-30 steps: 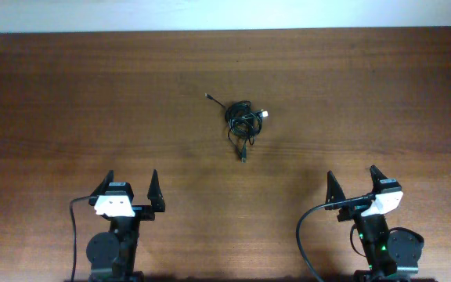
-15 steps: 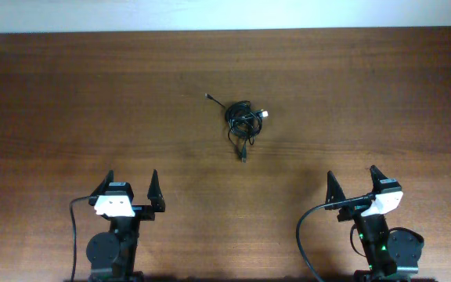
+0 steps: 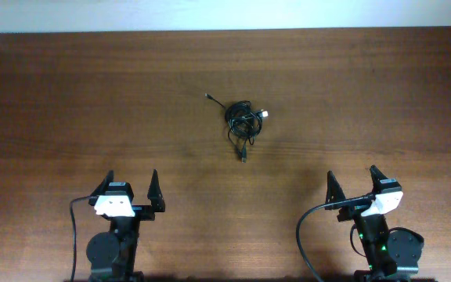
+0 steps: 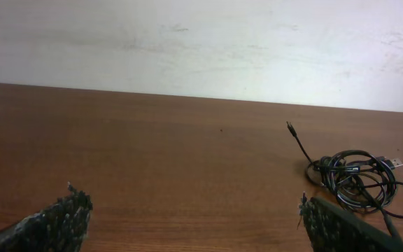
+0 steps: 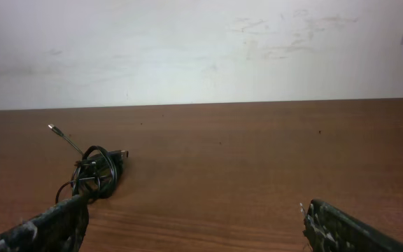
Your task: Untangle cables
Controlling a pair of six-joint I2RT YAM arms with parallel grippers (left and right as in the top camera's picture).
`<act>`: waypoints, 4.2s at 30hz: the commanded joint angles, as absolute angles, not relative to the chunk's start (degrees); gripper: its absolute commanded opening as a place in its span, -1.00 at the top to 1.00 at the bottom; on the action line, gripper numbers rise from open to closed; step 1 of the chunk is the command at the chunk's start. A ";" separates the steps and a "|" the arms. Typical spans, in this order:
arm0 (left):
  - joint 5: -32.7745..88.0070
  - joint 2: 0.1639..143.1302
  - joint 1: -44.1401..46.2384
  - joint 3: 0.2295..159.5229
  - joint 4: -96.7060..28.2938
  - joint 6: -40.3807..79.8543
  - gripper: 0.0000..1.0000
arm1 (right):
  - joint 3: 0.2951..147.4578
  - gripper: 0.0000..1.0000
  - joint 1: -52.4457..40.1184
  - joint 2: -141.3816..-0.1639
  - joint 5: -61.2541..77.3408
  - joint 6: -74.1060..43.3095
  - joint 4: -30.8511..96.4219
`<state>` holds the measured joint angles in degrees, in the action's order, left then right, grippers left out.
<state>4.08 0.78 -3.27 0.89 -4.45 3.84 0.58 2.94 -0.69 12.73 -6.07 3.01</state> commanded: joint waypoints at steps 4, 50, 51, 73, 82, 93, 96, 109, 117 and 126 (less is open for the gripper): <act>3.64 0.36 -2.98 0.56 -4.40 2.94 -0.98 | 0.32 -0.97 2.63 -0.36 13.23 -6.42 3.29; 31.42 27.59 -3.03 32.64 -8.10 2.90 -0.99 | 17.87 -0.98 2.63 -3.25 39.72 -14.24 14.87; 32.25 31.51 -3.03 36.71 -10.87 2.66 -0.99 | 20.82 -0.97 2.63 -4.80 39.88 -14.20 18.09; 34.76 100.42 9.96 87.46 -38.87 -21.58 -0.86 | 64.40 -0.99 2.63 -71.61 43.09 -10.52 50.61; 21.12 115.79 20.36 87.48 -23.35 -26.28 -0.67 | 64.40 -1.00 2.63 -75.29 42.87 -10.52 50.61; 19.70 118.19 20.38 87.42 -21.28 -27.88 -0.32 | 64.40 -0.99 2.63 -75.29 41.12 -10.52 50.59; 19.66 118.89 20.36 87.35 -22.04 -29.47 -0.23 | 64.38 -0.99 2.63 -75.29 41.10 -10.52 50.61; 19.70 125.69 20.53 87.37 -14.59 -30.02 0.73 | 64.29 -0.99 2.63 -75.29 40.21 -10.52 50.61; 19.68 117.34 19.66 94.00 -25.47 -4.27 1.00 | 64.31 -0.94 2.57 -75.29 40.14 -15.70 48.18; 20.14 105.93 19.77 94.78 -32.29 27.75 1.00 | 64.31 -0.30 -9.80 -75.29 32.27 -45.17 26.96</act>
<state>19.42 106.04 20.08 94.26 -30.02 14.59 63.57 -7.60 -75.26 36.53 -35.83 30.11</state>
